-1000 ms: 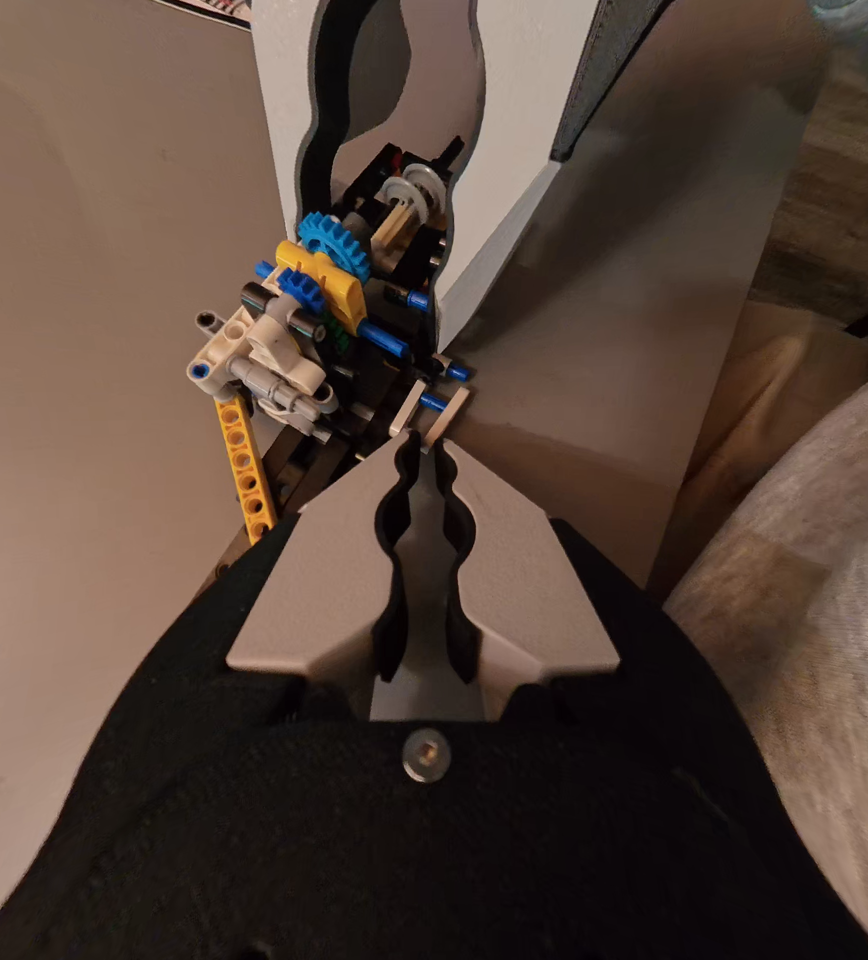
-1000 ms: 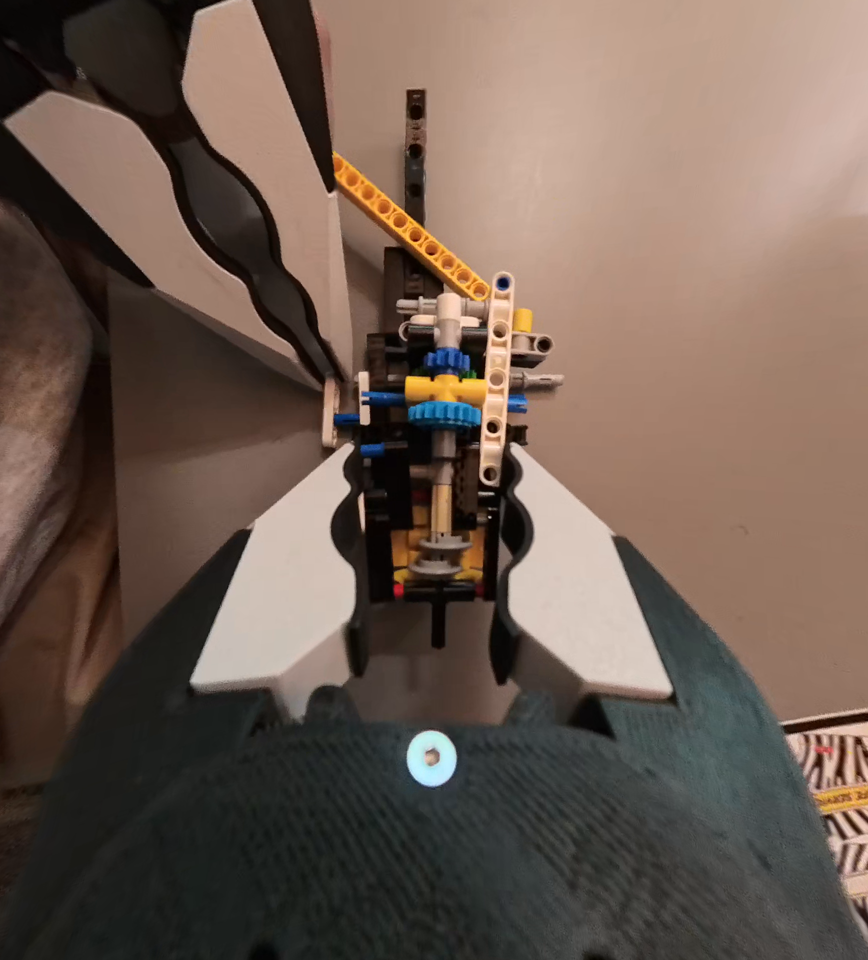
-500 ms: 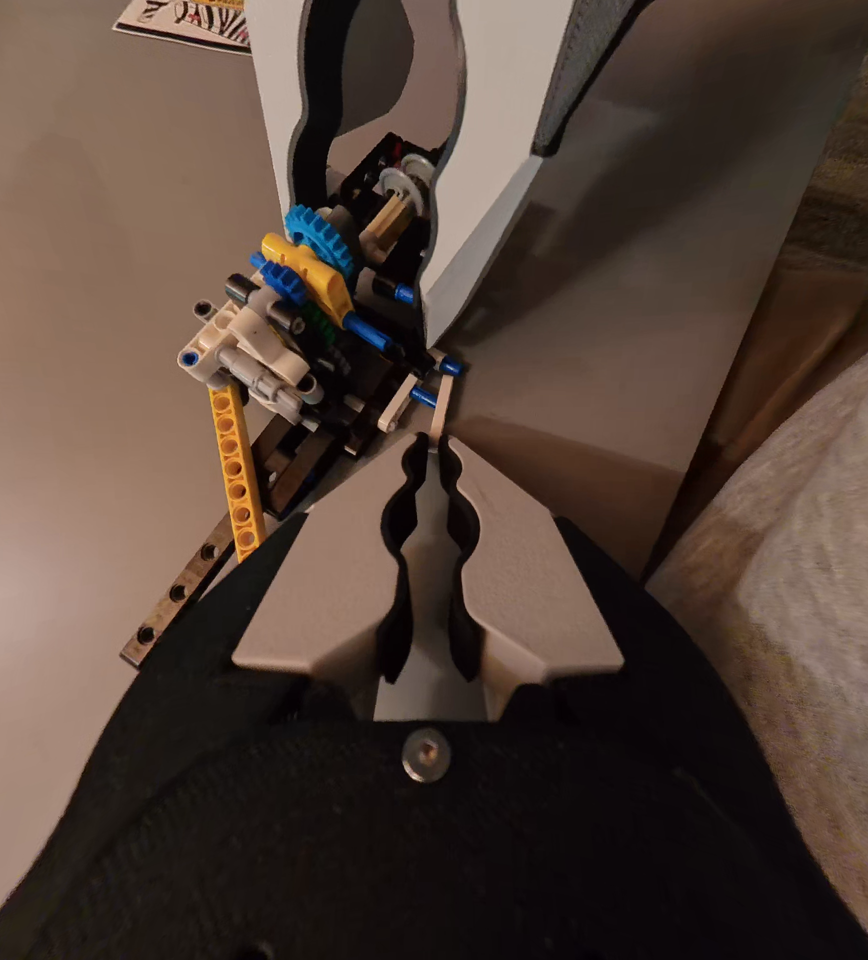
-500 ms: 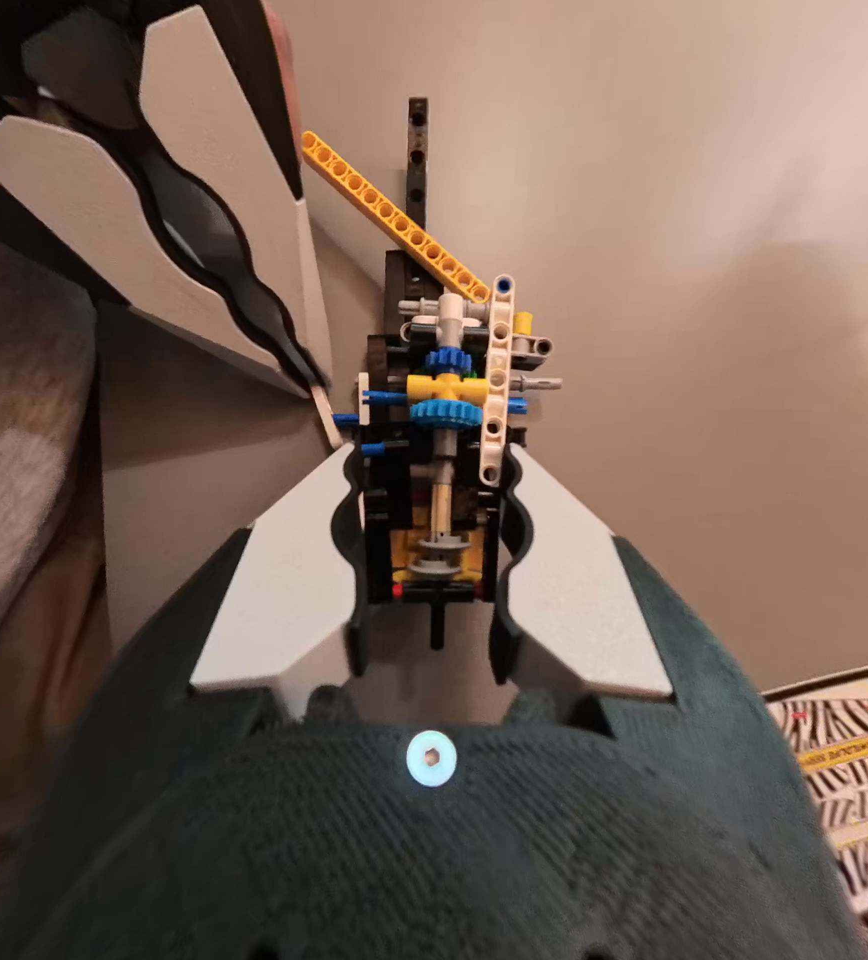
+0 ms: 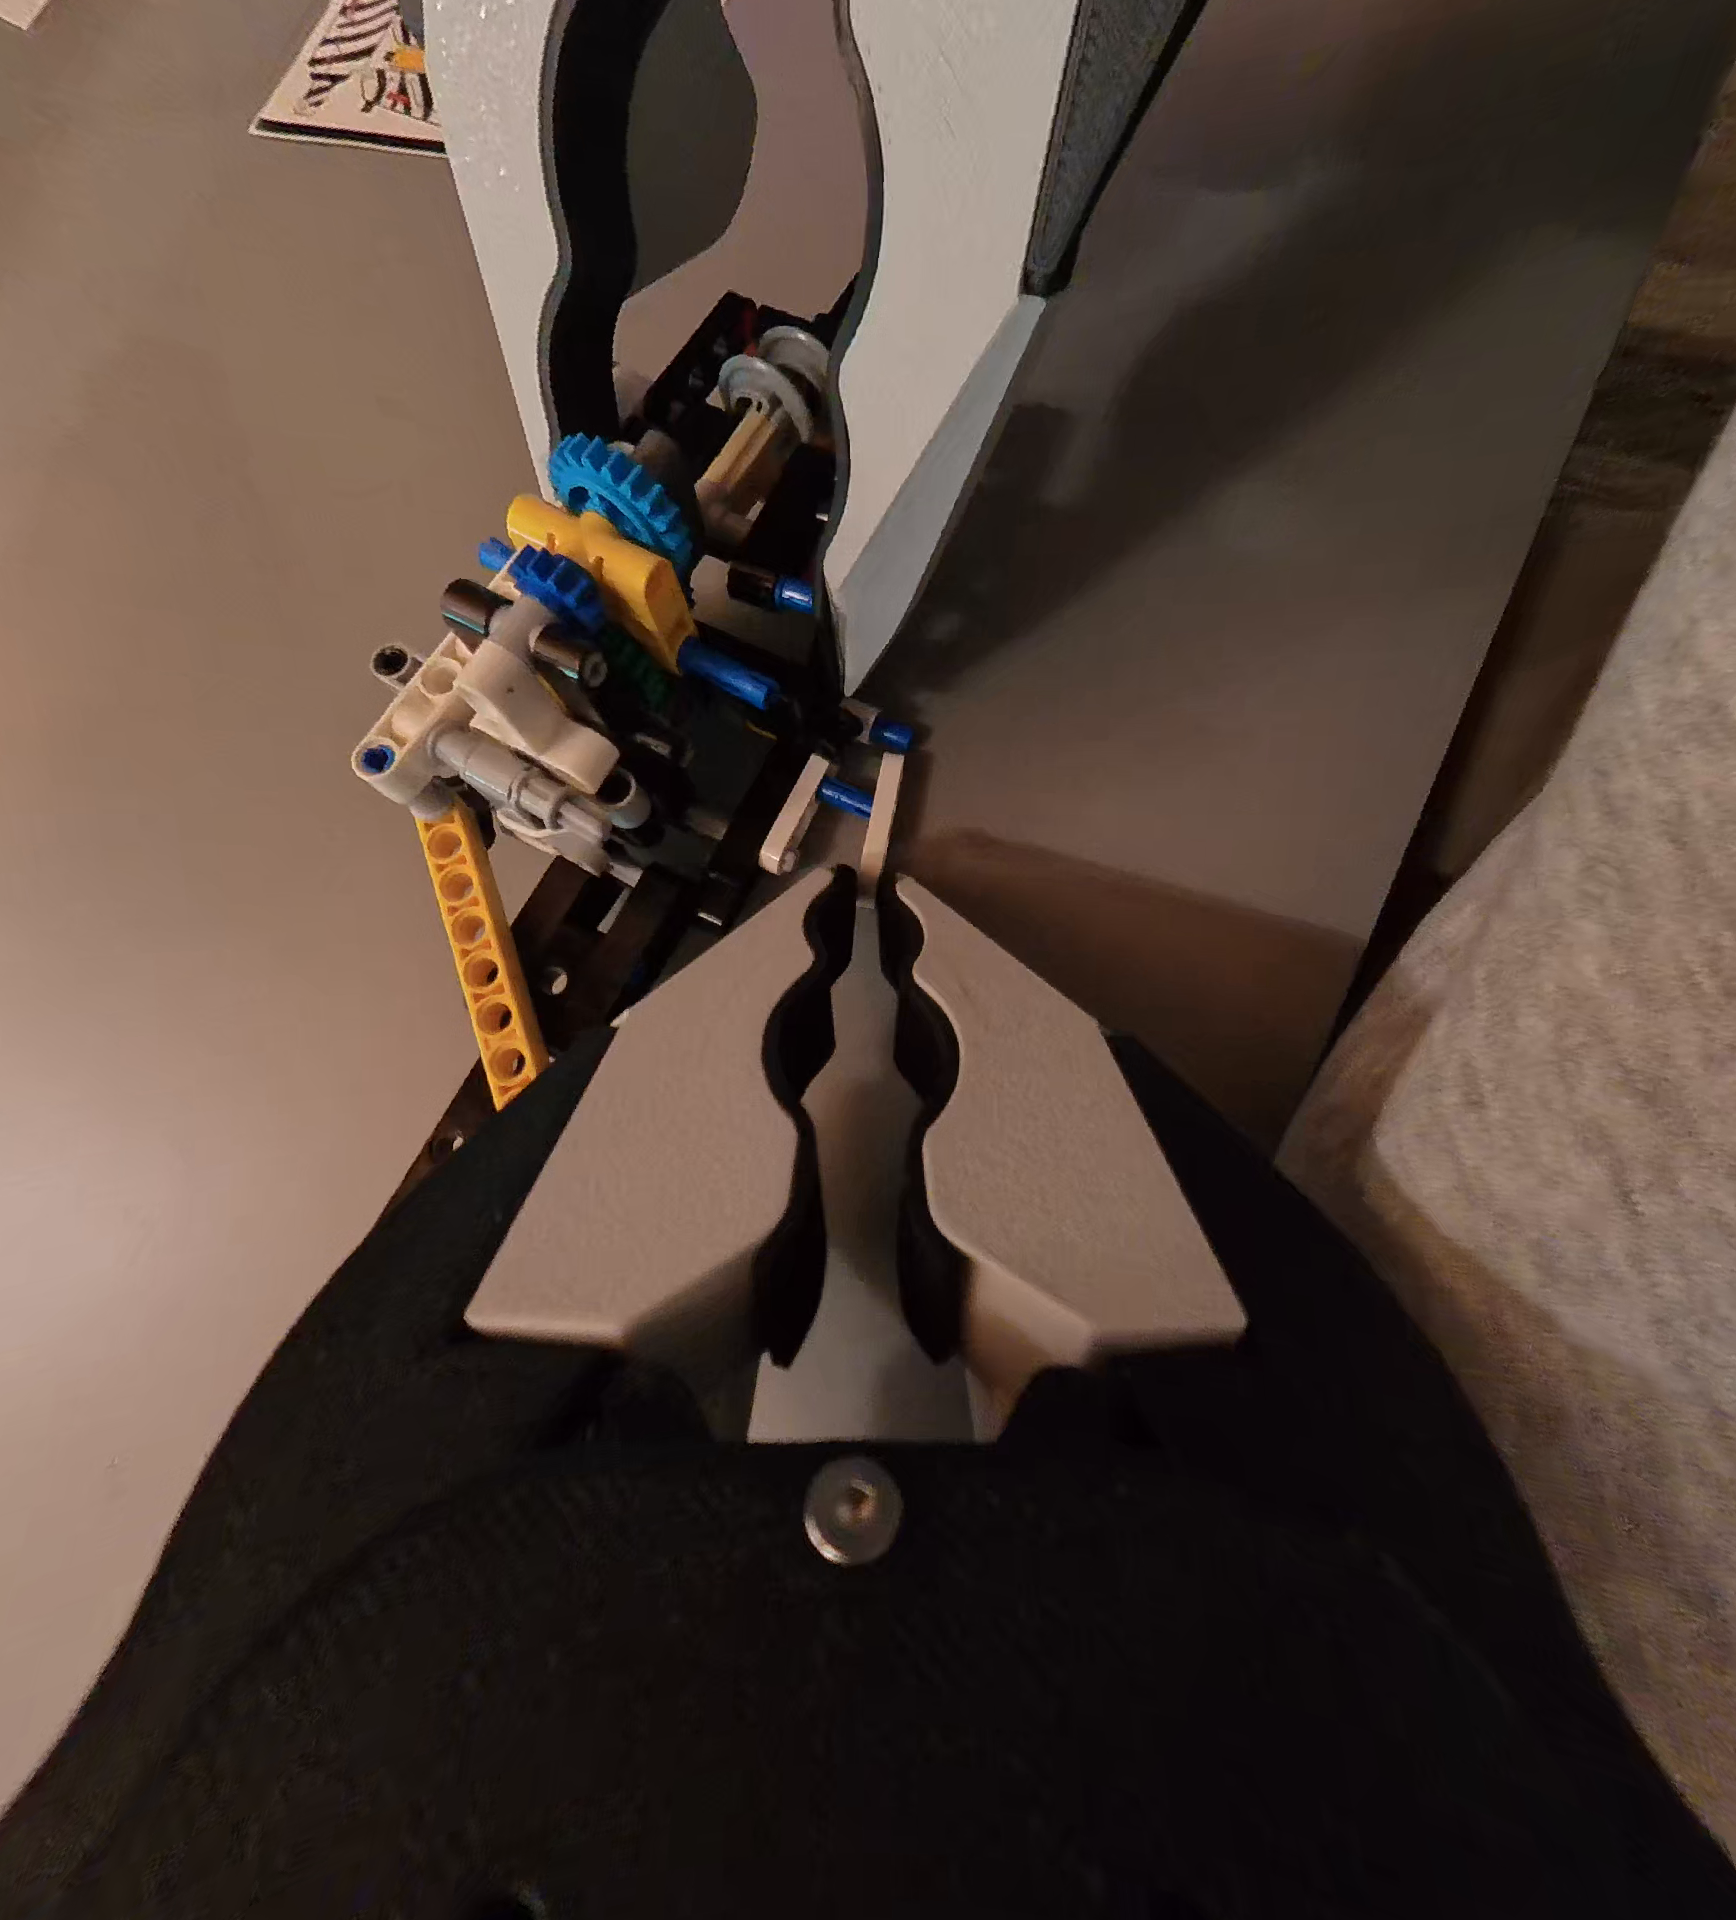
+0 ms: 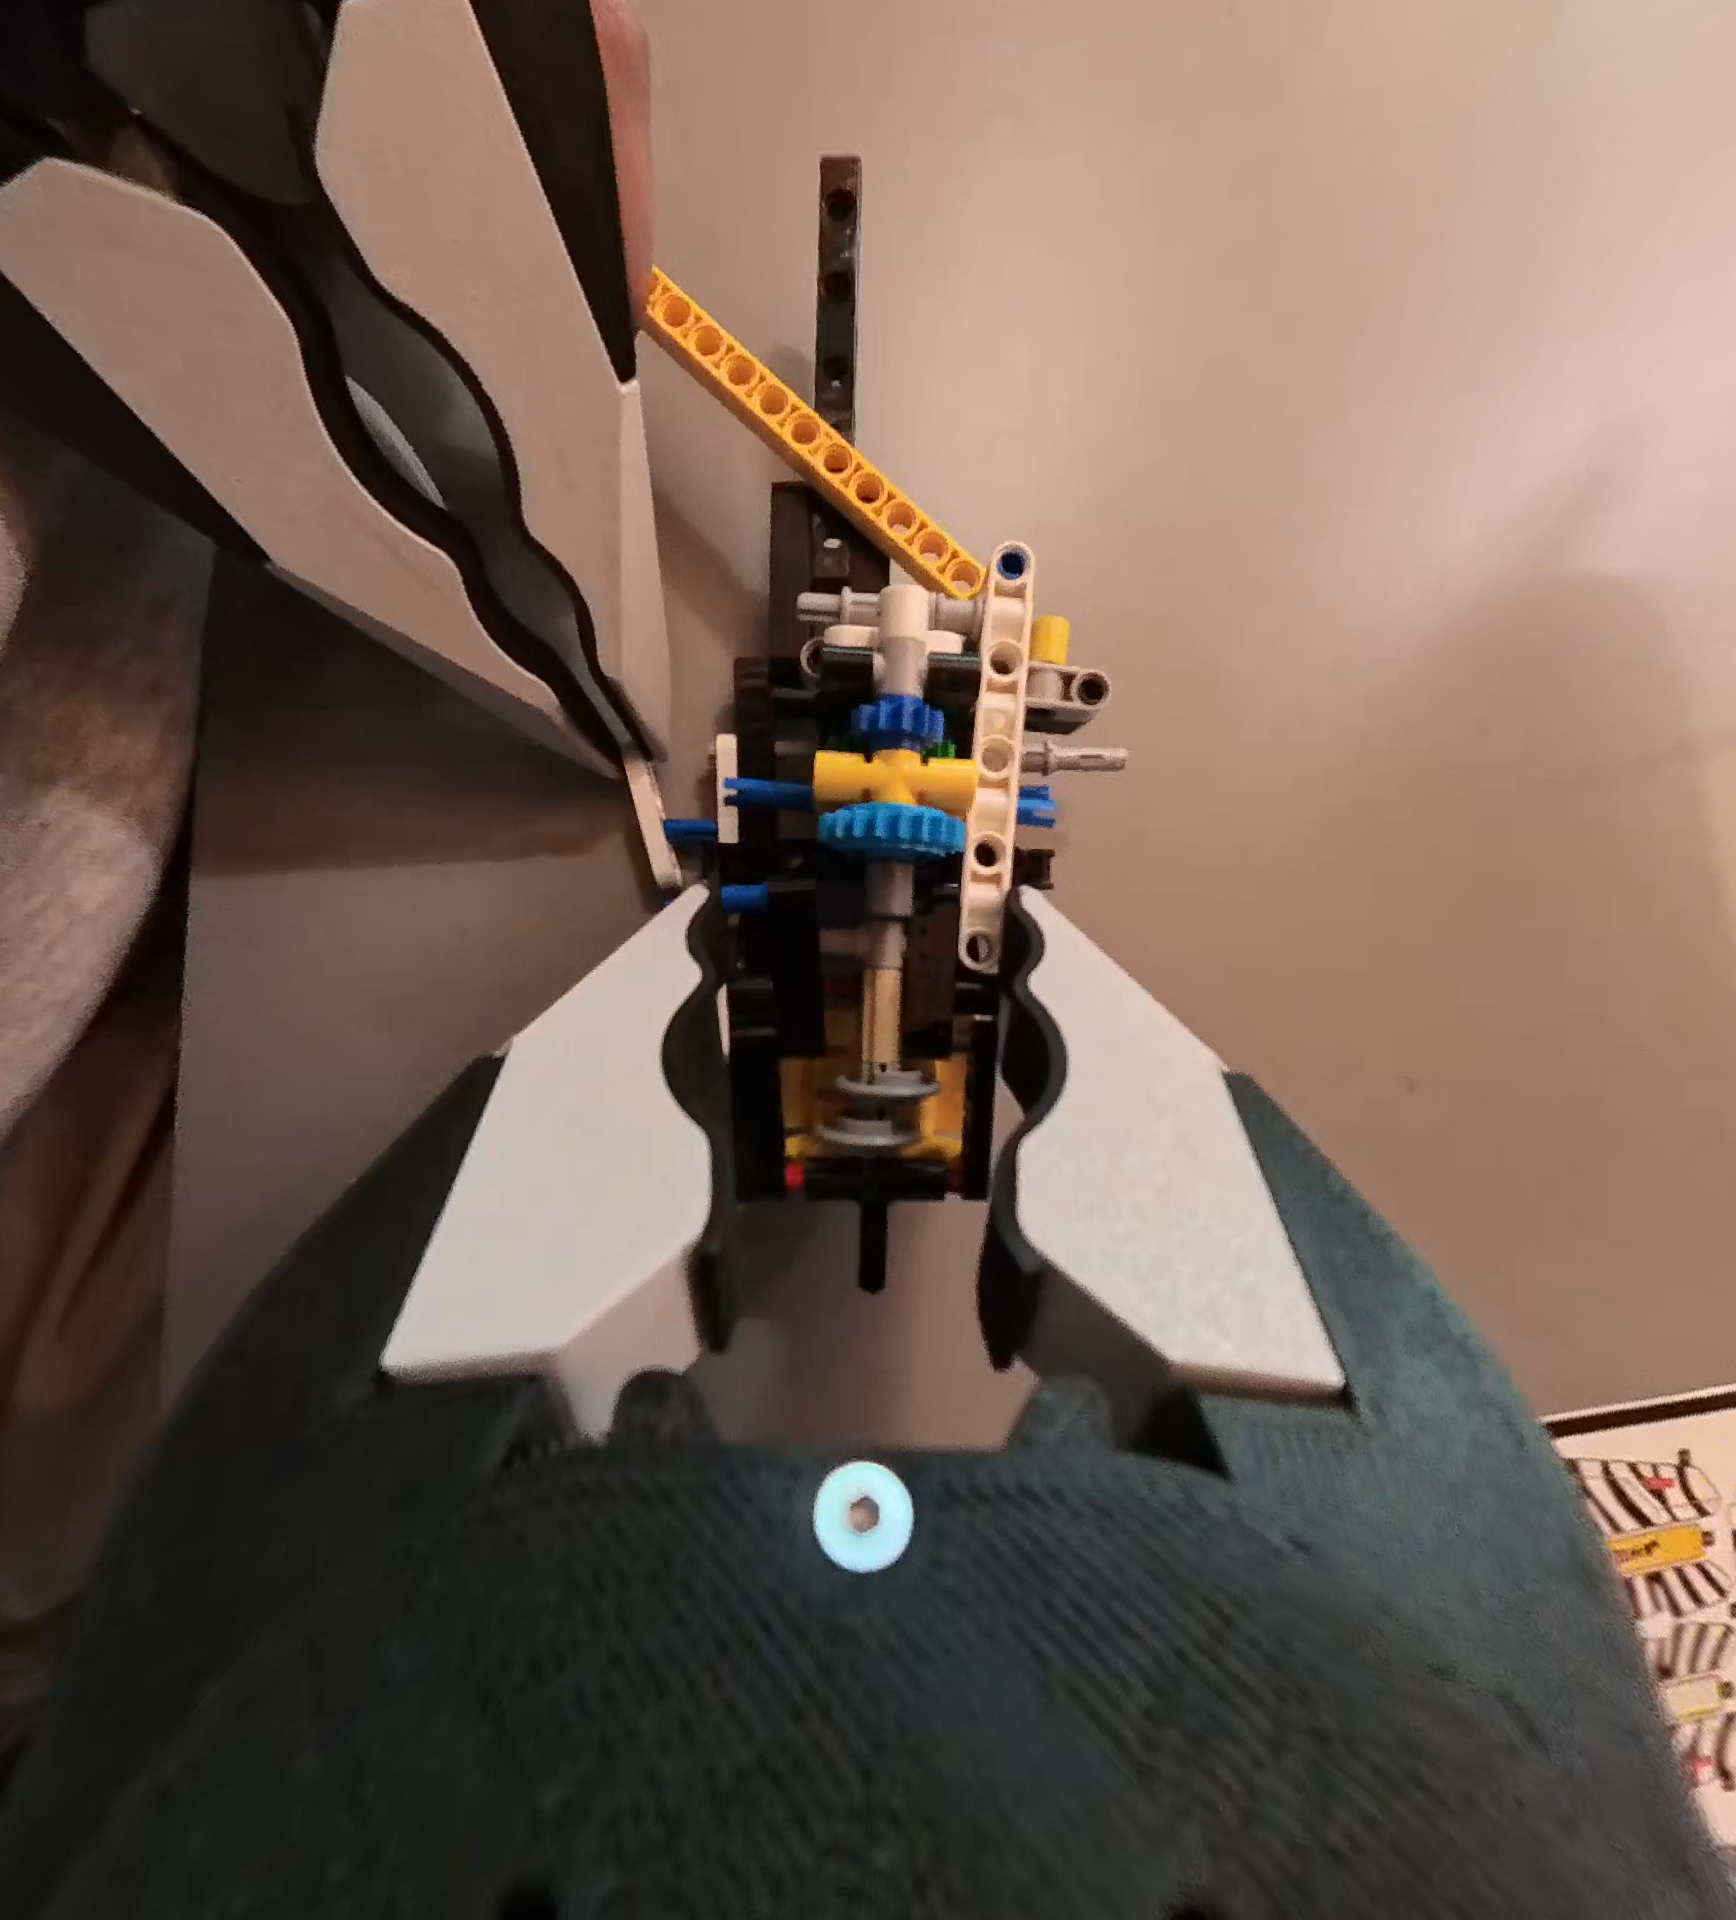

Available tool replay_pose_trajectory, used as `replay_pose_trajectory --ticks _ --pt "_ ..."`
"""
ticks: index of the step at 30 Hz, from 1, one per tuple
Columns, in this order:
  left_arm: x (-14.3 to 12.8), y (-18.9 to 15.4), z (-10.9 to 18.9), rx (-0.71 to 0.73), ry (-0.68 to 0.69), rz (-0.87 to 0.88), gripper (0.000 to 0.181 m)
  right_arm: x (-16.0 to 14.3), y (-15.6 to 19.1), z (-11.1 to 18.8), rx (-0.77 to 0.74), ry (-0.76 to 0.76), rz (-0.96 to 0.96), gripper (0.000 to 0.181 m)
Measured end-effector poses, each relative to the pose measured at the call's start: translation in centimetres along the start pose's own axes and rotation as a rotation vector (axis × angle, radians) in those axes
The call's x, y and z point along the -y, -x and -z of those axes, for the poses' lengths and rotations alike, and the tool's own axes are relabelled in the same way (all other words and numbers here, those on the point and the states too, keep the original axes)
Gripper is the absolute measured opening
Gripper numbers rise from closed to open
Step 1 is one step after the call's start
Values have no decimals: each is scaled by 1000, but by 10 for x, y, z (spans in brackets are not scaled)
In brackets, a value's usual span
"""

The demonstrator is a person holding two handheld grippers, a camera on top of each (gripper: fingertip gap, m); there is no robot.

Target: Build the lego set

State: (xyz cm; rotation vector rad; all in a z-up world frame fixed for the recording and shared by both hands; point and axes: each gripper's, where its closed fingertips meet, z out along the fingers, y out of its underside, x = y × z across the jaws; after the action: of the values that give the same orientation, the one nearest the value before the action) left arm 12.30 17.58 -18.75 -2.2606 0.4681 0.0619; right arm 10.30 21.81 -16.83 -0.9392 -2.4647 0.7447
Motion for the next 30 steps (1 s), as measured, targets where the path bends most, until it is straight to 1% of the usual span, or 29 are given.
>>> replay_pose_trajectory --ticks 9,12,17,20,23,25,30 --pt "3 9 2 61 -23 15 3 4 -2 2 -32 -1 68 52" --pt "2 10 1 84 -14 5 3 3 -2 1 -24 9 47 52" --pt "-1 12 -1 124 12 -15 3 0 -2 0 -39 50 -43 51" --pt "-1 12 -1 103 15 22 3 -2 -2 0 -50 68 -130 51" --pt "0 17 1 109 4 71 3 -2 0 -1 -56 66 -174 52" --pt "0 19 3 112 -7 94 8 -1 3 -1 -50 65 -187 52" --pt "-10 20 11 142 19 140 16 -3 6 -1 -58 75 -257 52"
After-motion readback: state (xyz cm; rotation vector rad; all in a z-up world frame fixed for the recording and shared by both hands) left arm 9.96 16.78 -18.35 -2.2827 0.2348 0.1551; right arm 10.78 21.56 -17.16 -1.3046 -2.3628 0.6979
